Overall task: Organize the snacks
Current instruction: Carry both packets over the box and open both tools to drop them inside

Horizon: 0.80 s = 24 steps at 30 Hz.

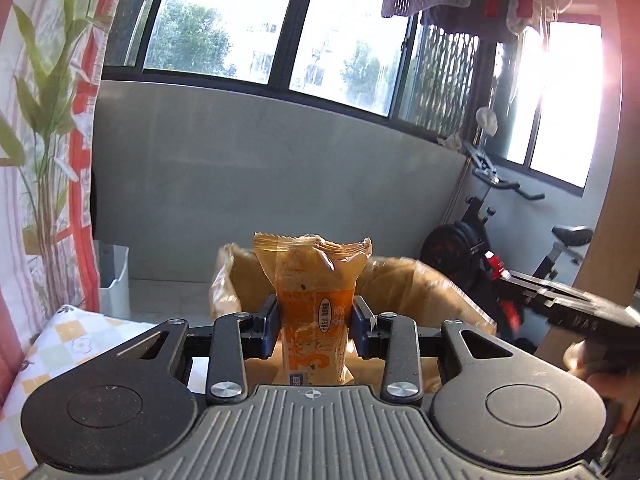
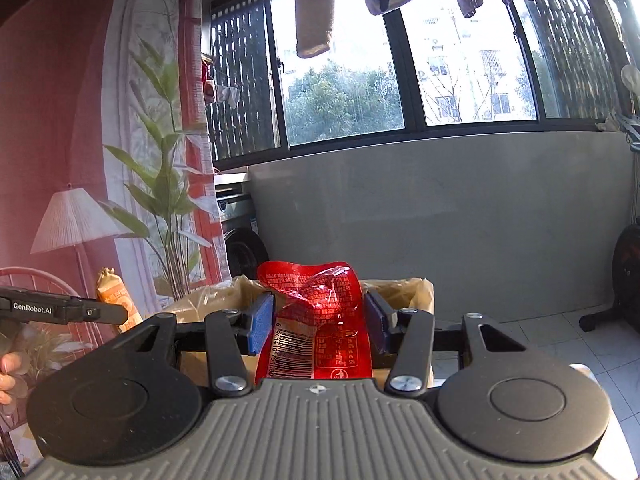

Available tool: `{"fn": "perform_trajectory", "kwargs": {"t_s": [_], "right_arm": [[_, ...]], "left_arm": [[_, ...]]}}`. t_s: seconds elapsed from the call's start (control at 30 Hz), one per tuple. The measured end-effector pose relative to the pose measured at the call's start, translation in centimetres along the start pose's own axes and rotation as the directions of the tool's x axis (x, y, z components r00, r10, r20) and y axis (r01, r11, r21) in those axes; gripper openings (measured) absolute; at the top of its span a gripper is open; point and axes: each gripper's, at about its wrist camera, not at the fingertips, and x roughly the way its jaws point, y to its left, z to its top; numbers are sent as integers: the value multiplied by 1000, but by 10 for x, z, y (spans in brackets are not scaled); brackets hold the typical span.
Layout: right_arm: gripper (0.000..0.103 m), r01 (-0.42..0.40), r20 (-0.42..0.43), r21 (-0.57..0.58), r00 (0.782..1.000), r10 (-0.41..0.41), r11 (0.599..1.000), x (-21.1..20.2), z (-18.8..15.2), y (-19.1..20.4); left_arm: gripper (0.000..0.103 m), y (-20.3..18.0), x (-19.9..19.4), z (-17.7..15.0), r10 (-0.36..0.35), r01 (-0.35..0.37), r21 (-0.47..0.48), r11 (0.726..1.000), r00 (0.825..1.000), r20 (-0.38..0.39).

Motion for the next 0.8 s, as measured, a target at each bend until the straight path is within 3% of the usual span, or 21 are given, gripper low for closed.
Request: {"fn": "perform_trajectory", "kwargs": {"t_s": [0.17,0.43,0.47,0.57,0.6,0.67,0.8], "right_arm": [[51,23,-21,-37,1000,-24,999,46,4,5],[53,96,-97,-6,991,-96,995,88,-16,-3],[54,104,-111,4,988,-103,995,90,-19,-5],[56,119,-129,15,985,-116,993,88,-24,-4],[63,116,-132,5,985,-115,993,87,-25,-3],[66,118,-138,-10,983,-118,993,81,-26,0],[66,82,-124,8,989,-80,997,62,-27,1]], "left_arm": [[38,-19,37,30,-18,17,34,999,1000,26],[39,-33,118,16,-12,15,32,999,995,-95],[40,-32,126,12,-18,22,33,999,993,-117],[57,-33,132,2,-8,14,37,999,989,-147],[61,-30,131,-1,-13,18,34,999,991,-136],[61,-26,125,-2,-13,16,21,1000,991,-133],[72,-19,105,0,3,-2,4,1000,990,-140]]}}
